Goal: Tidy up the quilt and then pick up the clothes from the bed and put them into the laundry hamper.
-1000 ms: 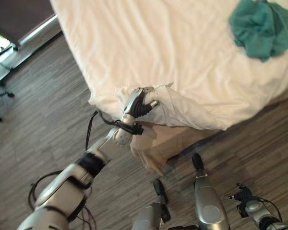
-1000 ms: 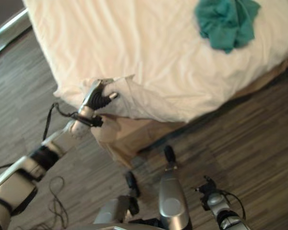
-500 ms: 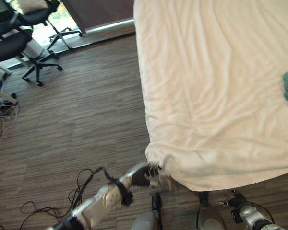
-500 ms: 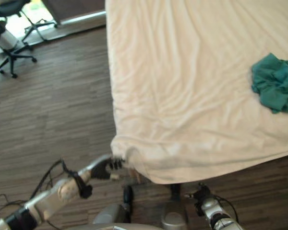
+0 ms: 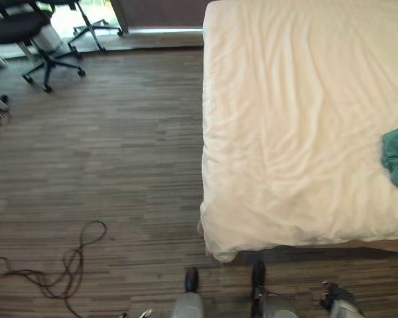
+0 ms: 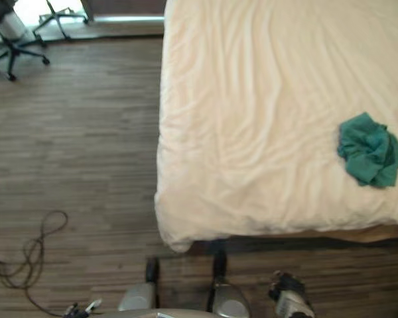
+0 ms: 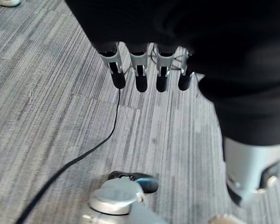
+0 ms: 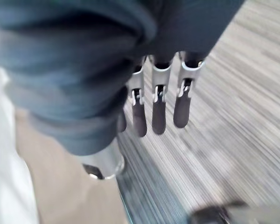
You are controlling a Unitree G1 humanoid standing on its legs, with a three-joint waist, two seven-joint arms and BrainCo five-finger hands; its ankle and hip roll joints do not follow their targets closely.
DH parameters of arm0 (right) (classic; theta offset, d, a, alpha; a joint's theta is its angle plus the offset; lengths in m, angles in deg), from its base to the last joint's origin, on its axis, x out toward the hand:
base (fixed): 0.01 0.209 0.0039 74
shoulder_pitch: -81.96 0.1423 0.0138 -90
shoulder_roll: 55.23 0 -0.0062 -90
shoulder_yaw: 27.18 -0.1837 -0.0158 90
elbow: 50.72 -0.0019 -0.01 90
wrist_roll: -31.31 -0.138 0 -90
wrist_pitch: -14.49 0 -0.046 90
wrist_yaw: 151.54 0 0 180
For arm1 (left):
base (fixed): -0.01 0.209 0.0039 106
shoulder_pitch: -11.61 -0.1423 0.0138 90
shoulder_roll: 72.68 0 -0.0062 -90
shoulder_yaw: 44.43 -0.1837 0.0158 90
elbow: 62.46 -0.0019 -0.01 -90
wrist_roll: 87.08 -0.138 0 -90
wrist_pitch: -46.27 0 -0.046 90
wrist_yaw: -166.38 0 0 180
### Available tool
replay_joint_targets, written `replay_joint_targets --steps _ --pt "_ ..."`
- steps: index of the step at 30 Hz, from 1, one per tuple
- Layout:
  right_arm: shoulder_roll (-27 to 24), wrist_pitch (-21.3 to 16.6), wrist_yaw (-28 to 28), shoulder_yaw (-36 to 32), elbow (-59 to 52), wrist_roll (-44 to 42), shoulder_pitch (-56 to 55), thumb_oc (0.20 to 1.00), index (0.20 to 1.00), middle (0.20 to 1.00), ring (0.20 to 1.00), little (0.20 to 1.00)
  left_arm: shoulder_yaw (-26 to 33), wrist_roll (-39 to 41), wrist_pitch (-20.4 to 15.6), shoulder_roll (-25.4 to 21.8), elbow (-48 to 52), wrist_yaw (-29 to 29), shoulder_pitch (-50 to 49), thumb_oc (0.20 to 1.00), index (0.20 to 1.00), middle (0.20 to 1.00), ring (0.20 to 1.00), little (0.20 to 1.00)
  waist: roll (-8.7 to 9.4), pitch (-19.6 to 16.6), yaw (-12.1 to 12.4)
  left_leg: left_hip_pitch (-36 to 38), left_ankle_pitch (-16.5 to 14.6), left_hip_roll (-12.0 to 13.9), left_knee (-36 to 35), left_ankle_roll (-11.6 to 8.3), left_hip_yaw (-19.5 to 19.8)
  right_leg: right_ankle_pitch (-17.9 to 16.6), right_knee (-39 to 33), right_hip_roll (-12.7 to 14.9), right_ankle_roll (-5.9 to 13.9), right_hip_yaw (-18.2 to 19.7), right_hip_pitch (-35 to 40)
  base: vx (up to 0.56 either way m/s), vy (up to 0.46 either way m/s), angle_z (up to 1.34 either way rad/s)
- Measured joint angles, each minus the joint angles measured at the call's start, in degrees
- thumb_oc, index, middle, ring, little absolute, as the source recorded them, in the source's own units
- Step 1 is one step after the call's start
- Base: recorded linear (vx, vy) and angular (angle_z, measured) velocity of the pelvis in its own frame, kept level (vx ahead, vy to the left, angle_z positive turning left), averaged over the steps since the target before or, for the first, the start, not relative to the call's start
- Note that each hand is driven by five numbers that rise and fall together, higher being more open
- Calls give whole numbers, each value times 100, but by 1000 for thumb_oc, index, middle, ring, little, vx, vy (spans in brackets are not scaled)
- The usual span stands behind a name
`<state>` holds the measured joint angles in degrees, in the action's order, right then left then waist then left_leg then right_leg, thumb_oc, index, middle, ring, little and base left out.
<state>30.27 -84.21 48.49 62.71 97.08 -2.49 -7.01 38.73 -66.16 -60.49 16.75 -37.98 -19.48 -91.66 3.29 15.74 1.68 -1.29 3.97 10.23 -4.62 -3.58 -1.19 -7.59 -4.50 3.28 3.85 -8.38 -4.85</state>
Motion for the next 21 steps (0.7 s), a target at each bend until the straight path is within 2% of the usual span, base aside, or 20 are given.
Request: replay_joint_targets --steps 1,2,3,4,6,7,9,11,12,13,14,15,16,18,19,20,21 --pt "-431 178 92 -282 -2028 37 -434 200 200 200 200 200 8 -154 63 -116 420 -29 -170 1000 1000 1000 1000 1000 258 98 -69 24 42 46 0 -44 -73 -12 -4 -47 14 15 -3 8 -2 -18" --pt "-675 162 57 -425 -2789 175 -475 200 200 200 200 200 2 -206 63 -149 546 -21 -221 1000 1000 1000 1000 1000 372 108 -142 38 44 78 0 -50 -121 -12 -5 -64 14 25 -7 10 10 -21" --pt "-805 92 55 -494 -3150 279 -465 200 200 200 200 200 3 -206 69 -163 609 -18 -218 1000 1000 1000 1000 1000 401 132 -169 33 30 79 1 -28 -148 -12 -6 -66 13 28 -18 20 45 -18" --pt "-1285 293 -20 -911 -4528 504 -471 200 200 200 200 200 69 -206 52 -157 830 11 -152 1000 1000 1000 1000 1000 573 151 -225 13 24 70 43 -24 -184 -10 -35 -74 14 59 -25 27 52 -13" --pt "-1588 241 -182 -1014 -5248 699 -257 200 200 200 200 200 75 -206 29 -167 923 29 -124 1000 1000 1000 1000 1000 743 125 -284 -31 3 77 131 -19 -211 -9 -37 -70 16 109 -47 36 36 -18" --pt "-1837 534 -432 -871 -6033 705 44 200 200 200 200 200 77 -205 35 -170 797 114 16 1000 1000 1000 1000 1000 839 143 -303 -147 -53 75 265 -14 -279 -7 -40 -53 20 176 -105 36 -13 -21" --pt "-1885 633 -663 -609 -6270 744 424 200 200 200 200 200 61 -204 48 -166 733 131 104 1000 1000 1000 1000 1000 885 161 -283 -195 -80 63 322 24 -271 14 -43 -30 49 189 -116 33 -62 -5" --pt "-1837 923 -879 140 -5757 743 1222 200 200 200 200 200 31 -202 56 -211 608 142 283 1000 1000 1000 1000 1000 874 177 -139 -426 -132 85 463 50 -156 30 -28 -24 145 116 -218 7 -157 20" --pt "-1840 1142 -951 535 -5313 731 1601 200 200 200 200 200 -39 -202 60 -299 610 141 440 1000 1000 1000 1000 1000 854 229 9 -622 -135 113 501 42 -64 53 -12 -63 186 61 -346 -16 -173 42" --pt "-1834 1222 -1010 654 -5068 731 1774 200 200 200 200 200 -67 -201 70 -382 607 138 566 1000 1000 1000 1000 1000 896 272 68 -710 -126 103 538 17 2 52 -13 -85 186 36 -404 -45 -201 62" --pt "-1705 1300 -1018 889 -4363 717 2280 200 200 200 200 200 -73 -199 101 -457 612 138 685 1000 1000 1000 1000 1000 823 490 333 -828 -92 135 569 -36 85 52 -41 -142 186 -35 -435 -85 -171 32" --pt "-1543 1281 -1010 1268 -3271 720 3047 200 200 200 200 200 -122 -191 122 -555 589 147 751 1000 1000 1000 1000 1000 846 640 498 -939 -67 166 628 -83 123 52 -46 -165 187 -133 -555 -81 -116 12" --pt "-1514 1286 -1023 1447 -2691 714 3491 200 200 200 200 200 -187 -184 152 -641 582 173 831 1000 1000 1000 1000 1000 802 779 671 -1131 -77 179 686 -95 164 54 -49 -184 189 -159 -675 -79 -32 1" --pt "-1468 1270 -1028 1492 -1768 684 4236 200 200 200 200 200 -238 -150 213 -712 512 221 1028 1000 1000 1000 1000 1000 735 1132 809 -1336 -78 168 703 -97 231 54 -50 -174 190 -231 -822 -96 31 23" --pt "-1428 1219 -1032 1530 -1479 683 4462 200 200 200 200 200 -240 -122 227 -729 476 237 1046 1000 1000 1000 1000 1000 741 1190 888 -1408 -78 149 683 -97 235 55 -50 -160 190 -235 -903 -174 95 14" --pt "-1355 1094 -1032 1838 -700 681 5132 200 200 200 200 200 -301 -77 226 -711 327 307 1118 1000 1000 1000 1000 1000 684 1376 1014 -1552 -75 124 676 -93 285 54 -44 -115 192 -242 -1014 -168 103 19" --pt "-1308 1040 -1016 1873 -558 676 5263 200 200 200 200 200 -365 -77 220 -718 300 367 1121 1000 1000 1000 1000 1000 657 1393 1011 -1665 -67 35 673 -100 336 54 -50 -79 192 -240 -1092 -183 127 32"
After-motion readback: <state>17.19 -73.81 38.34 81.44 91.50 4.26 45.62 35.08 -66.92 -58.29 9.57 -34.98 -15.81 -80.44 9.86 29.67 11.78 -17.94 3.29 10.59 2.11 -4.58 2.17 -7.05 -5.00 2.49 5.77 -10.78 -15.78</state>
